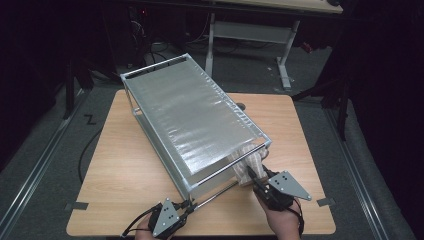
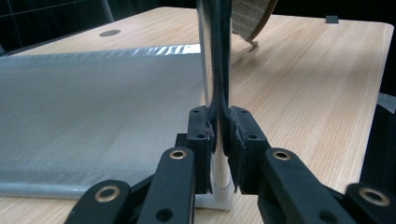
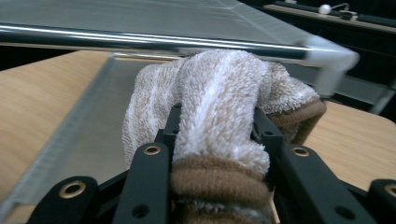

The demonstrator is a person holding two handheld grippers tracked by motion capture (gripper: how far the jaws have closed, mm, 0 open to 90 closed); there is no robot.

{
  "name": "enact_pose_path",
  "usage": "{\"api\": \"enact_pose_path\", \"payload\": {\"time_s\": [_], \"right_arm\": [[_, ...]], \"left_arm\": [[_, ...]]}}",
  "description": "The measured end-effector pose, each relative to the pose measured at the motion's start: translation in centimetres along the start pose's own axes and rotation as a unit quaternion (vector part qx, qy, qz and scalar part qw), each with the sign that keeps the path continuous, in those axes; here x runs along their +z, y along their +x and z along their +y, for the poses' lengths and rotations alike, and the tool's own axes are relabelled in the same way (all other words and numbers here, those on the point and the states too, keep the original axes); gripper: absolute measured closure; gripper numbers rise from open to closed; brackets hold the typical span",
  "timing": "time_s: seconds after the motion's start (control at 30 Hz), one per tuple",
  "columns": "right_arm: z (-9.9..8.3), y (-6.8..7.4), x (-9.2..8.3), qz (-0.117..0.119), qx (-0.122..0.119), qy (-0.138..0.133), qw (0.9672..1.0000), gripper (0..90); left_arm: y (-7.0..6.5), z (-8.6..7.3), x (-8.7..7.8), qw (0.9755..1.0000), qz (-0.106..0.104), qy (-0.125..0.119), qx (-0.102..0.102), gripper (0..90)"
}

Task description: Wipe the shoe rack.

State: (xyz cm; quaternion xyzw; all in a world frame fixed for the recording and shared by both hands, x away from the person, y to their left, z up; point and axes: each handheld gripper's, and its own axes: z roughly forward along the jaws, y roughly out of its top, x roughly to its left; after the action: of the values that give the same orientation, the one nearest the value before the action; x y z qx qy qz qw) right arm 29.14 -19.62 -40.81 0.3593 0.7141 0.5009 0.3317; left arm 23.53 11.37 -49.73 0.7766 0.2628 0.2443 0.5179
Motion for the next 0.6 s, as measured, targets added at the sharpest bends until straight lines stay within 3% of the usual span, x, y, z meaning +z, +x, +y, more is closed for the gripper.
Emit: {"api": "enact_pose_path", "payload": {"time_s": [0.3, 0.6], "right_arm": [[0.5, 3.6, -0.5, 0.052, -0.033, -0.005, 0.9981, 66.4], [1.1, 7.1, -1.0, 0.112, -0.056, -0.012, 0.9920, 66.5]], "left_arm": [[0.0, 0.1, 0.3, 1.0000, -0.006, -0.002, 0.000, 79.5], [0.0, 0.1, 0.3, 1.0000, -0.007, -0.002, 0.000, 79.5]]}}
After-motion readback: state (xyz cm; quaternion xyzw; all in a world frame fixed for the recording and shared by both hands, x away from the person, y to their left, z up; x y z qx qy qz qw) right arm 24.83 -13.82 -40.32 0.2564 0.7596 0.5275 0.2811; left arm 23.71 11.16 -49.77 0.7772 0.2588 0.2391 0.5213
